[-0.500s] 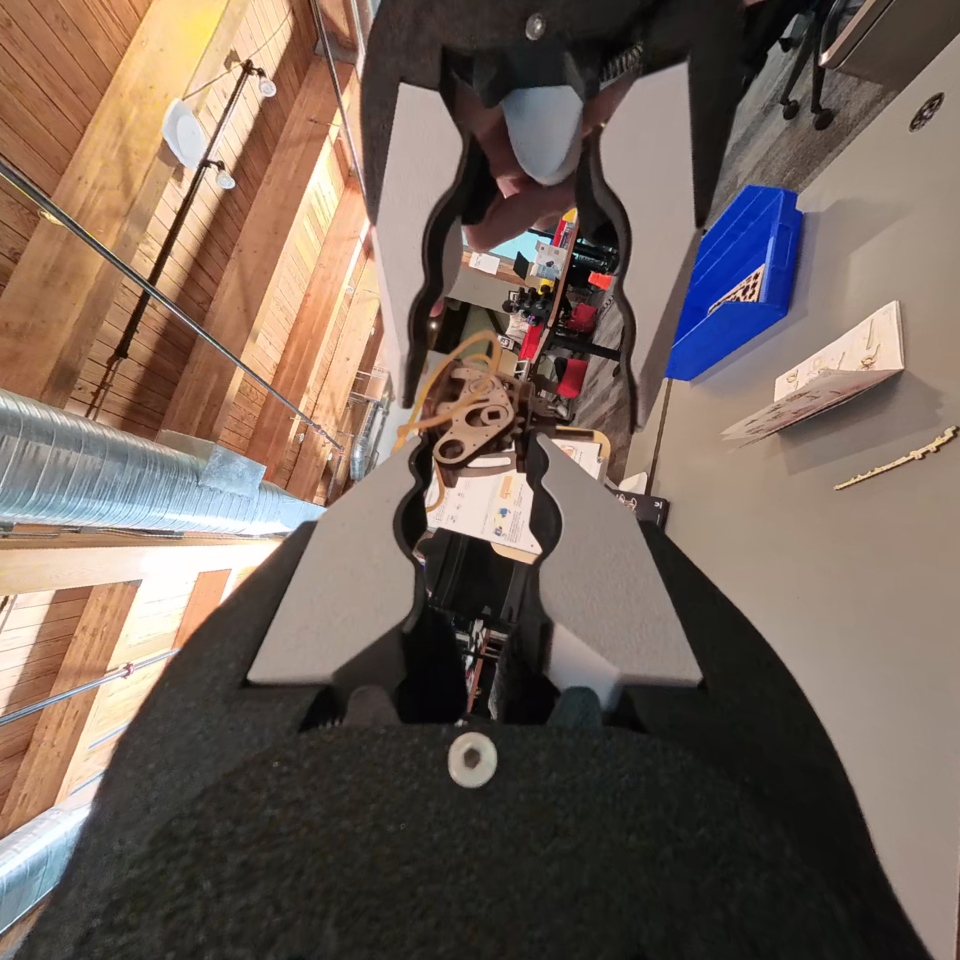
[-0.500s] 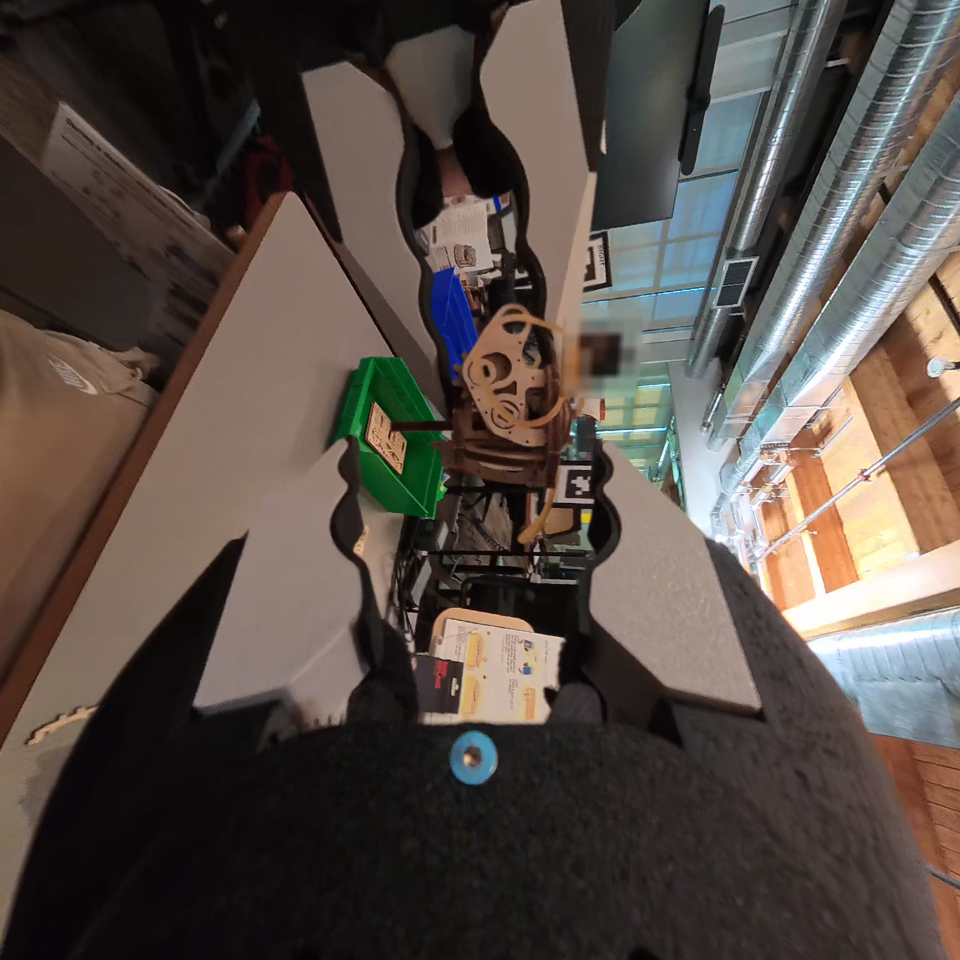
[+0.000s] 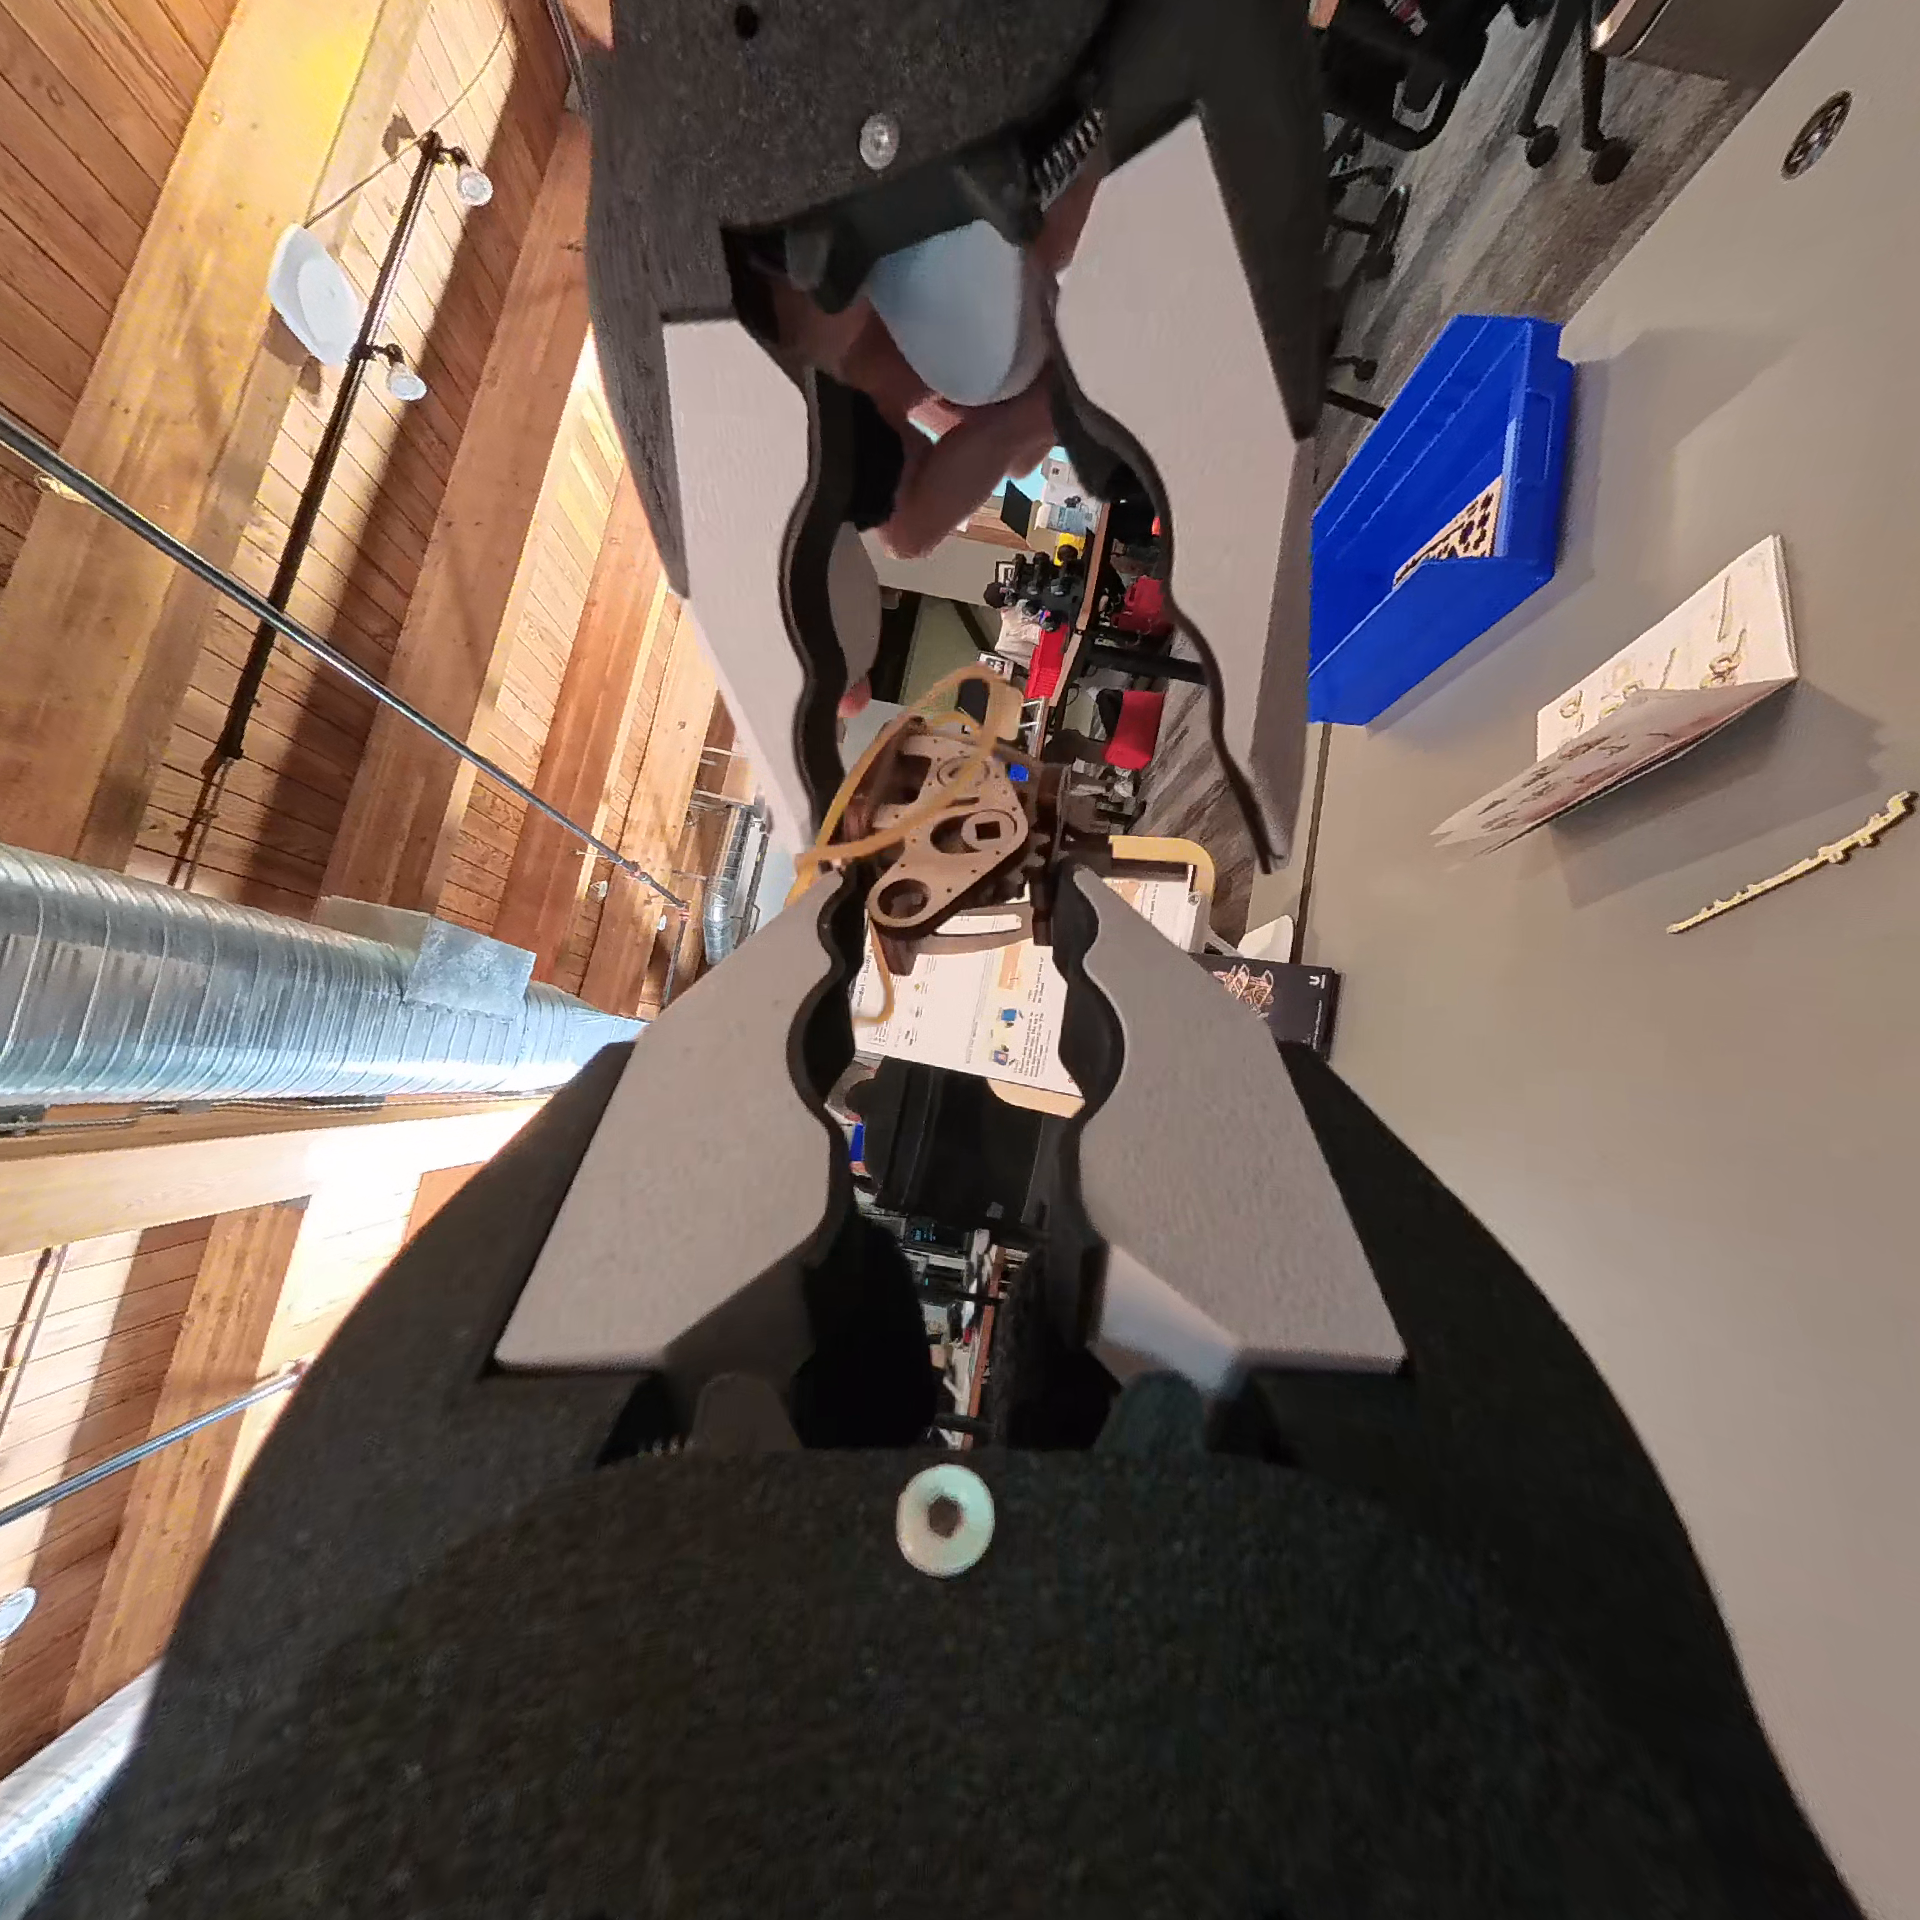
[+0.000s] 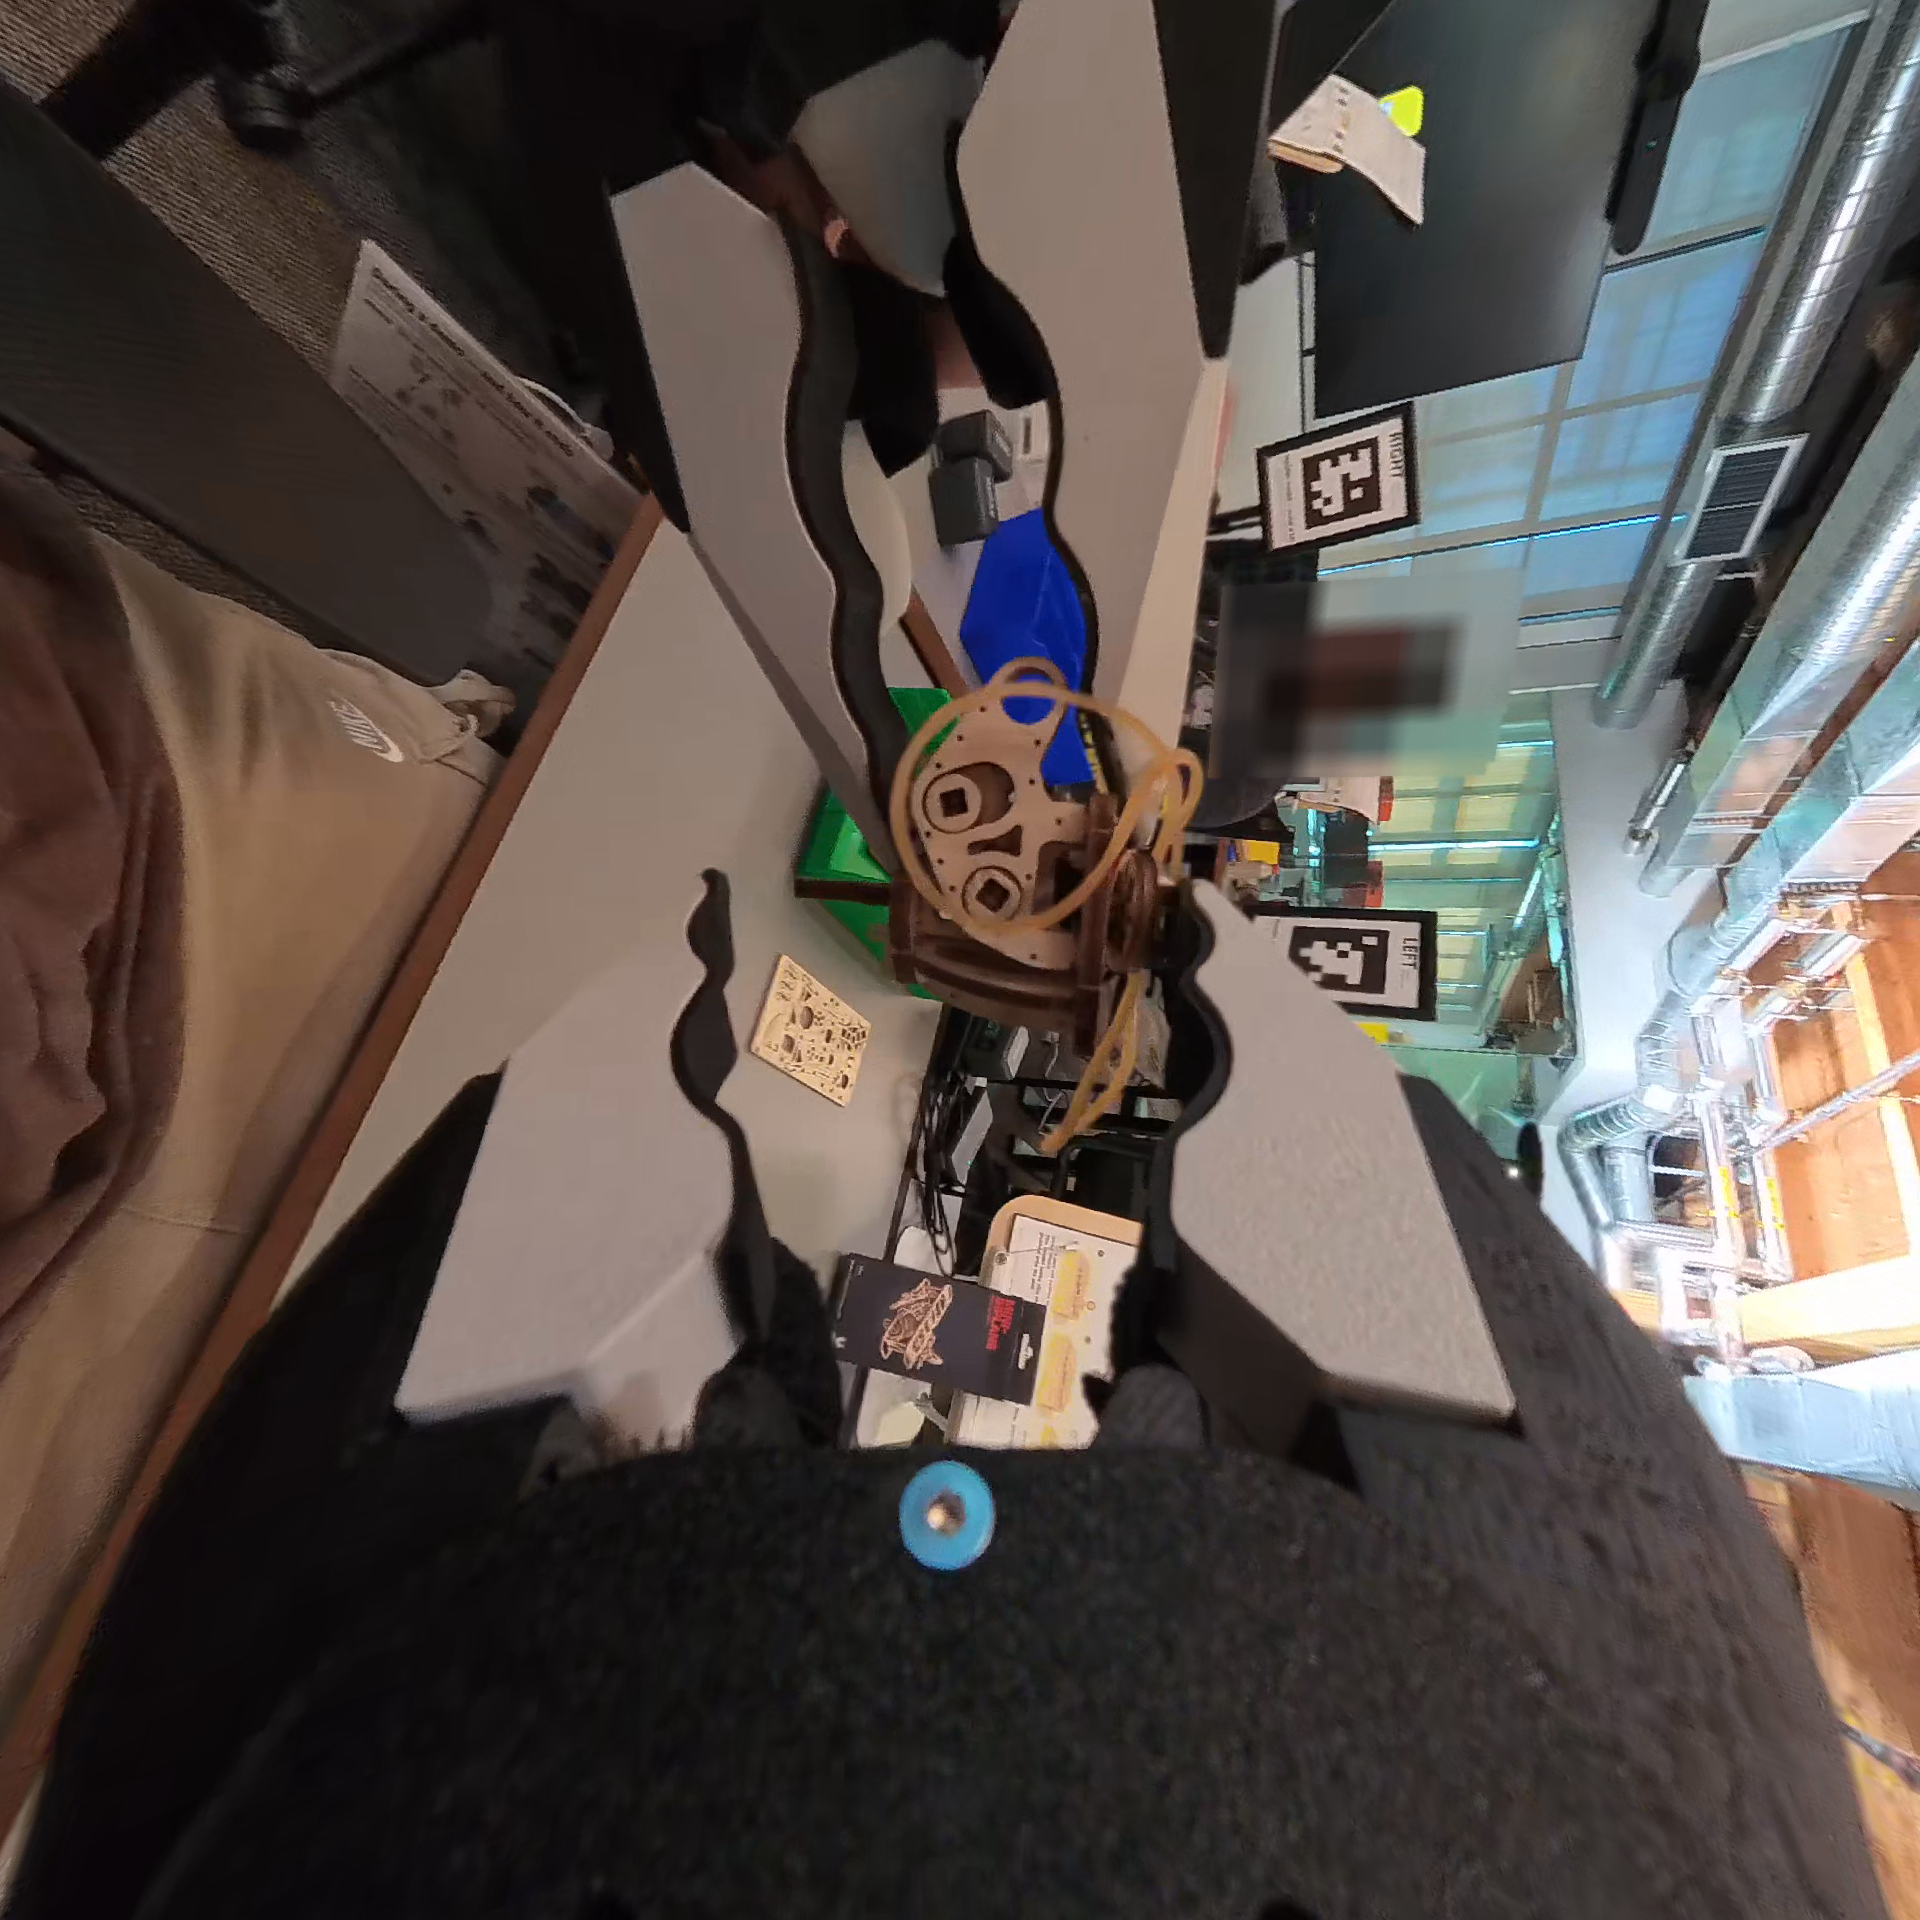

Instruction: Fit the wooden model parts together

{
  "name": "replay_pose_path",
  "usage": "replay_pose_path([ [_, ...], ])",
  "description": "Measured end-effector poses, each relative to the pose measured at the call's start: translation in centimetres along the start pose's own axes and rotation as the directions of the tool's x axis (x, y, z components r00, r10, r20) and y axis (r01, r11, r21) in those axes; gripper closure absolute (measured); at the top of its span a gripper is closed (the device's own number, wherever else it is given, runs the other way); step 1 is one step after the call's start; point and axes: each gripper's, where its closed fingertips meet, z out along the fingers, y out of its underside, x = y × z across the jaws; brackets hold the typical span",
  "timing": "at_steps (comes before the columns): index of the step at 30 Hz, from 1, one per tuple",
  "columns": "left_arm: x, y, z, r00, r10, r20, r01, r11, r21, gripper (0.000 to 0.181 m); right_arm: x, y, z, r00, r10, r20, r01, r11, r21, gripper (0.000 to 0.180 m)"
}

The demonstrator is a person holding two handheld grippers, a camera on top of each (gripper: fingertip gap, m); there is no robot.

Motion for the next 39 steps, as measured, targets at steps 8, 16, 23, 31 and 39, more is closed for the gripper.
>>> replay_pose_path([
  [8, 0.2, 0.1, 0.2, 1.000, 0.008, -0.004, -0.008, 1.000, -0.009, 0.147, 0.3, 0.0, -0.1, 1.000, 0.005, -0.006, -0.005, 1.000, 0.011, 0.103],
  [16, 0.1, 0.5, 0.4, 0.998, 0.056, 0.025, -0.055, 0.998, -0.041, 0.147, 0.6, 0.0, -0.4, 1.000, 0.017, 0.000, -0.017, 1.000, 0.001, 0.102],
  [23, -0.4, -0.8, -0.2, 0.996, 0.075, 0.050, -0.076, 0.996, 0.035, 0.147, 1.6, -1.5, -4.8, 0.907, 0.236, 0.350, -0.335, 0.907, 0.256, 0.122],
  [31, -0.8, -4.0, -1.2, 1.000, 0.012, 0.024, -0.017, 0.980, 0.199, 0.147, 2.6, -2.1, -5.8, 0.528, 0.273, 0.804, -0.700, 0.676, 0.231, 0.127],
  [39, -0.4, -4.4, -1.1, 0.998, 0.053, 0.015, -0.055, 0.978, 0.201, 0.147, 2.3, -2.7, -6.9, 0.270, 0.190, 0.944, -0.809, 0.577, 0.115, 0.134],
])
